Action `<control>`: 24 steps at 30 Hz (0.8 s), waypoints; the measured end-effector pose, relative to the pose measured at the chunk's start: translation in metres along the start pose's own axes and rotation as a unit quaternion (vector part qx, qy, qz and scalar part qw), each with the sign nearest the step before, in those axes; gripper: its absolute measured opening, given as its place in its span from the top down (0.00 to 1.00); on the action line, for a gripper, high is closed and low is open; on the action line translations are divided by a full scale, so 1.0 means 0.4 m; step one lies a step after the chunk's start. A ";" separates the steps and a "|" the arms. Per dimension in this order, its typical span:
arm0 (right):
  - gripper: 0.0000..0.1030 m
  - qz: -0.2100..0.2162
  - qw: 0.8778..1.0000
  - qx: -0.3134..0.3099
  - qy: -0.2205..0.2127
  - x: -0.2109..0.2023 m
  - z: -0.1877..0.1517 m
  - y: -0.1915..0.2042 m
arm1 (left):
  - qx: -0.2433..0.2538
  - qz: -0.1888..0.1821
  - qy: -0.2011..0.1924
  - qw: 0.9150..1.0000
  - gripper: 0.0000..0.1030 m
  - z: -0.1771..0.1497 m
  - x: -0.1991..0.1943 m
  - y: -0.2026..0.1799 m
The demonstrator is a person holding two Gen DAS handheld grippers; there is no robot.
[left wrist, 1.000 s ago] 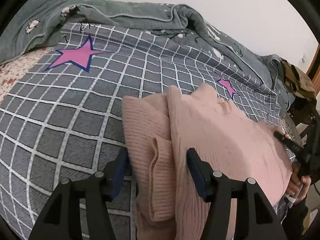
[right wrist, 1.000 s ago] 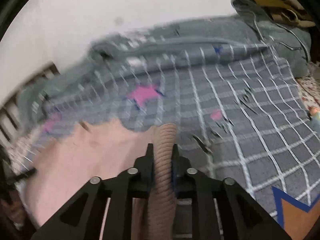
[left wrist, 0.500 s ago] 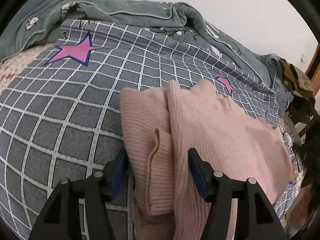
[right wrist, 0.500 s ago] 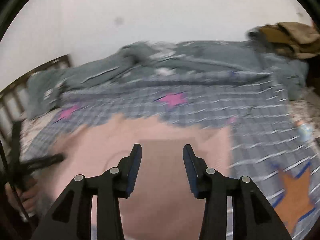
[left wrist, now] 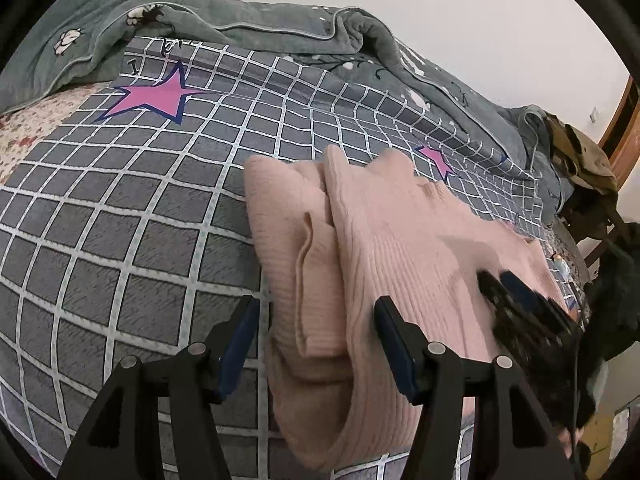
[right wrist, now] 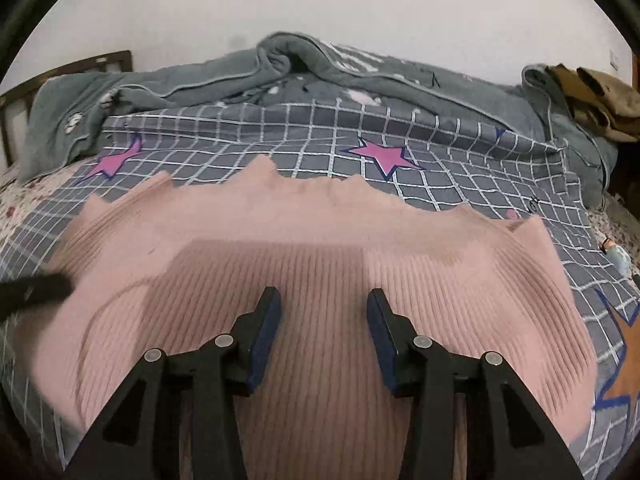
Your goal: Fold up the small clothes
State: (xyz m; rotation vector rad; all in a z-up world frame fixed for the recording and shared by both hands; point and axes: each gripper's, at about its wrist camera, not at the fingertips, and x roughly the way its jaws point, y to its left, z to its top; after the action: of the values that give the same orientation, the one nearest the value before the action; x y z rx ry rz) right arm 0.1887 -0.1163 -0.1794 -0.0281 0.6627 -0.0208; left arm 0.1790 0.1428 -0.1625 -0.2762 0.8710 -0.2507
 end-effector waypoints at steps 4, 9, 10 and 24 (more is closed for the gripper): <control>0.58 -0.016 1.000 -0.004 0.003 0.003 0.000 0.019 | -0.007 -0.013 0.004 1.000 0.43 -0.005 0.003 0.010; 0.58 -0.012 1.000 -0.016 -0.006 -0.073 -0.055 0.016 | -0.014 -0.028 0.013 0.999 0.43 -0.001 0.023 0.015; 0.58 -0.010 1.000 -0.021 -0.009 -0.088 -0.068 0.015 | -0.014 -0.028 0.014 0.999 0.43 0.002 0.028 0.013; 0.54 0.048 0.998 -0.022 0.017 -0.146 -0.110 -0.028 | -0.013 -0.012 -0.008 1.000 0.79 0.034 0.009 -0.031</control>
State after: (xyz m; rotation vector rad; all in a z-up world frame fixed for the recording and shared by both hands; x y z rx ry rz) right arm 0.1155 -0.1267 -0.1781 -0.0388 0.6969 0.0863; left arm 0.1904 0.1318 -0.1524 -0.3119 0.8554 -0.2597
